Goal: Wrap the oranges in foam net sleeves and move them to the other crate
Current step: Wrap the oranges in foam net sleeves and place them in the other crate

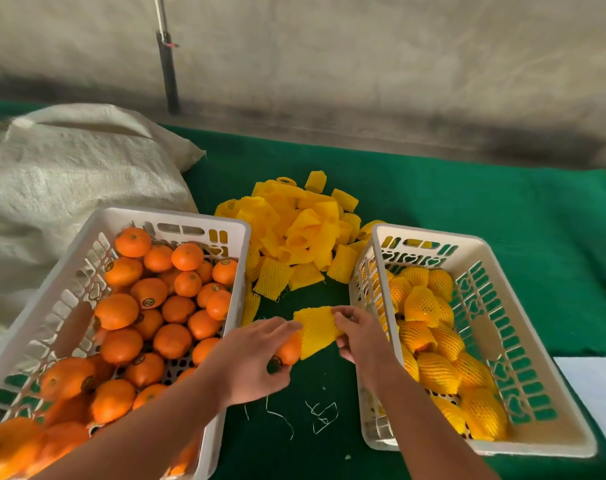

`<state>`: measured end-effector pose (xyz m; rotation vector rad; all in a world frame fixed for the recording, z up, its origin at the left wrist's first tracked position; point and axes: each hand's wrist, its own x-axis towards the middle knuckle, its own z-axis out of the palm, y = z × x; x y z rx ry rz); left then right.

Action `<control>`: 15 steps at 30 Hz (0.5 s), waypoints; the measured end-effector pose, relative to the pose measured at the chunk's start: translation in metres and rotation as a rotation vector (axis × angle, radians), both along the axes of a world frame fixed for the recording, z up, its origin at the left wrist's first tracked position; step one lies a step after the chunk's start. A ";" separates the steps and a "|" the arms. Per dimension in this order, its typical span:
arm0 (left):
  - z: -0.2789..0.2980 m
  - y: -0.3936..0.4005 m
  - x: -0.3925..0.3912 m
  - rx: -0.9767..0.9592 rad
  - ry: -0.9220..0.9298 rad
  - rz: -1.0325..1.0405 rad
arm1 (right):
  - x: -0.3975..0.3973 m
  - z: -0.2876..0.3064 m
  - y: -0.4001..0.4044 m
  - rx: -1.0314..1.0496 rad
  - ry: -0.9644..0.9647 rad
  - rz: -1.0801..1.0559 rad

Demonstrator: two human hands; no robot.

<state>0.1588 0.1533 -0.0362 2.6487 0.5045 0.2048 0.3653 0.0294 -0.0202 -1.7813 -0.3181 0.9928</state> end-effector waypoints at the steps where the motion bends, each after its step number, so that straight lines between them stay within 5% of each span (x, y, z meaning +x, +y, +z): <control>1: -0.001 0.000 0.000 0.014 -0.005 -0.014 | -0.004 0.002 -0.002 -0.010 0.002 -0.015; 10: -0.004 0.001 -0.001 0.094 -0.009 -0.113 | -0.009 -0.001 -0.012 -0.019 0.215 -0.248; 15: -0.008 0.003 0.001 0.083 -0.002 -0.114 | -0.026 0.005 -0.008 -0.101 0.119 -0.012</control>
